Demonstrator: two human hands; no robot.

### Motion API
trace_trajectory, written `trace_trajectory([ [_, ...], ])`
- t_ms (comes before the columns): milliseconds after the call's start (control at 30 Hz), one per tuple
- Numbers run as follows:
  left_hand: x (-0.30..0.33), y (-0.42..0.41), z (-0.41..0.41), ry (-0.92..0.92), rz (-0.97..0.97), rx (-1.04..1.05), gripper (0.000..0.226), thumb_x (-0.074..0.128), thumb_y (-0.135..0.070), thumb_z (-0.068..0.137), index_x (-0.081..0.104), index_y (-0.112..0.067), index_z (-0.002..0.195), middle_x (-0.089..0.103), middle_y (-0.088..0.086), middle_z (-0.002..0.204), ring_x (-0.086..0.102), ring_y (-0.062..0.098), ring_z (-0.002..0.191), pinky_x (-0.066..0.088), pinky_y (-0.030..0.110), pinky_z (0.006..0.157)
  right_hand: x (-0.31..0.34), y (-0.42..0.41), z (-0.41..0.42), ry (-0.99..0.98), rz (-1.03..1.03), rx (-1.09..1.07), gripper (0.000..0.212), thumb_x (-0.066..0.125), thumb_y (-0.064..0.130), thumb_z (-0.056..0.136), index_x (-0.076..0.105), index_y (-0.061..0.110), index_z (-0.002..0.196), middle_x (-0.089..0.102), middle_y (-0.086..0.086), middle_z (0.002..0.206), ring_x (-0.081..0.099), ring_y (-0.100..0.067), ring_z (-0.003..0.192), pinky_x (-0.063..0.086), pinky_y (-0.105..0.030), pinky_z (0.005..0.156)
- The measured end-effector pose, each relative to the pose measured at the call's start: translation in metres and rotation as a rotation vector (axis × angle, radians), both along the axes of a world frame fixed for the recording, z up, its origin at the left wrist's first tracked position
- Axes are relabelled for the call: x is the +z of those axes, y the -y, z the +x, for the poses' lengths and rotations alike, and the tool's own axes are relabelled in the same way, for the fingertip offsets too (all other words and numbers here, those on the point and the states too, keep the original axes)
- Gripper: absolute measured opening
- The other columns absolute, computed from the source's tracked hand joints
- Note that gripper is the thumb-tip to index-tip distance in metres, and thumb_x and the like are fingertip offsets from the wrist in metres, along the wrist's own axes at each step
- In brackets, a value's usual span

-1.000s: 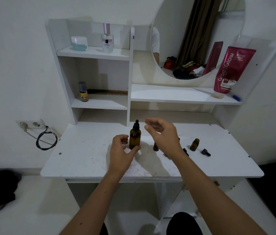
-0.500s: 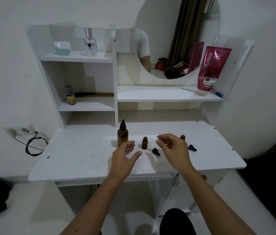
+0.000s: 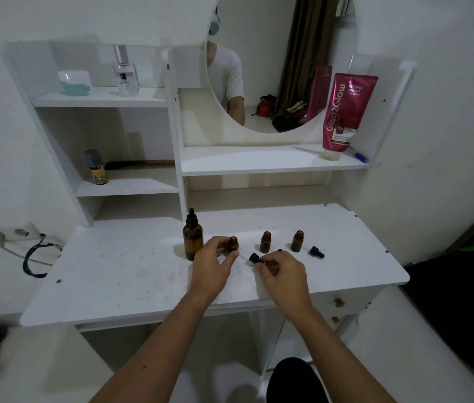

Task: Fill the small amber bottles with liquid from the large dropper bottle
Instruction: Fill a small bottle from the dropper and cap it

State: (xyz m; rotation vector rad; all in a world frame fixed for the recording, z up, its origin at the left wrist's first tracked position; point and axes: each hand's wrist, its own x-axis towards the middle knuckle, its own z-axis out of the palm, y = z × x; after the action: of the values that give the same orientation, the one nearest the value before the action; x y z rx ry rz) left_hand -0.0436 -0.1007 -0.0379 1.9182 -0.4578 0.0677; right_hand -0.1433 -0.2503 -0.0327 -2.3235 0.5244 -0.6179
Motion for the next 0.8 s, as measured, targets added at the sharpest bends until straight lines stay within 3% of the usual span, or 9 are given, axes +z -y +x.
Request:
trace_trajectory([
  [200, -0.003, -0.001, 0.002, 0.001, -0.001, -0.010, 0.028, 0.077, -0.021, 0.090, 0.068, -0.021, 0.117, 0.070, -0.015, 0.107, 0.062, -0.011, 0.099, 0.048, 0.004, 0.084, 0.020, 0.007, 0.006, 0.185, 0.349, 0.029, 0.017, 0.079, 0.013, 0.092, 0.078, 0.016, 0.109, 0.078, 0.010, 0.097, 0.073, 0.003, 0.089, 0.060, -0.021, 0.090],
  [333, -0.003, -0.003, 0.003, -0.002, -0.002, -0.023, 0.027, 0.077, -0.020, 0.090, 0.068, -0.021, 0.116, 0.071, -0.016, 0.106, 0.063, -0.010, 0.099, 0.050, 0.006, 0.086, 0.037, 0.005, 0.016, 0.277, 0.388, 0.103, 0.020, 0.074, 0.009, 0.094, 0.077, 0.017, 0.112, 0.080, 0.006, 0.100, 0.077, -0.010, 0.093, 0.062, -0.030, 0.091],
  [500, -0.005, -0.002, 0.002, -0.013, 0.007, -0.016, 0.030, 0.076, -0.023, 0.091, 0.068, -0.021, 0.119, 0.071, -0.014, 0.111, 0.065, -0.001, 0.102, 0.052, 0.014, 0.091, 0.042, 0.006, 0.031, 0.296, 0.224, 0.096, 0.022, 0.073, 0.006, 0.095, 0.077, 0.014, 0.114, 0.079, 0.004, 0.099, 0.077, -0.011, 0.087, 0.065, -0.040, 0.082],
  [700, -0.008, -0.002, 0.004, -0.010, 0.012, -0.030, 0.030, 0.075, -0.024, 0.091, 0.068, -0.024, 0.121, 0.070, -0.015, 0.113, 0.065, 0.000, 0.104, 0.051, 0.017, 0.095, 0.056, 0.002, 0.040, 0.307, -0.130, 0.220, 0.023, 0.072, 0.001, 0.093, 0.078, 0.013, 0.113, 0.078, 0.000, 0.105, 0.074, -0.010, 0.089, 0.063, -0.029, 0.085],
  [800, -0.009, -0.001, 0.004, -0.013, 0.011, -0.025, 0.028, 0.073, -0.023, 0.093, 0.068, -0.023, 0.121, 0.071, -0.014, 0.114, 0.066, 0.004, 0.104, 0.052, 0.019, 0.095, 0.062, -0.002, 0.047, 0.245, -0.250, 0.320, 0.024, 0.071, 0.001, 0.093, 0.078, 0.012, 0.113, 0.077, -0.001, 0.104, 0.075, -0.014, 0.090, 0.063, -0.033, 0.087],
])
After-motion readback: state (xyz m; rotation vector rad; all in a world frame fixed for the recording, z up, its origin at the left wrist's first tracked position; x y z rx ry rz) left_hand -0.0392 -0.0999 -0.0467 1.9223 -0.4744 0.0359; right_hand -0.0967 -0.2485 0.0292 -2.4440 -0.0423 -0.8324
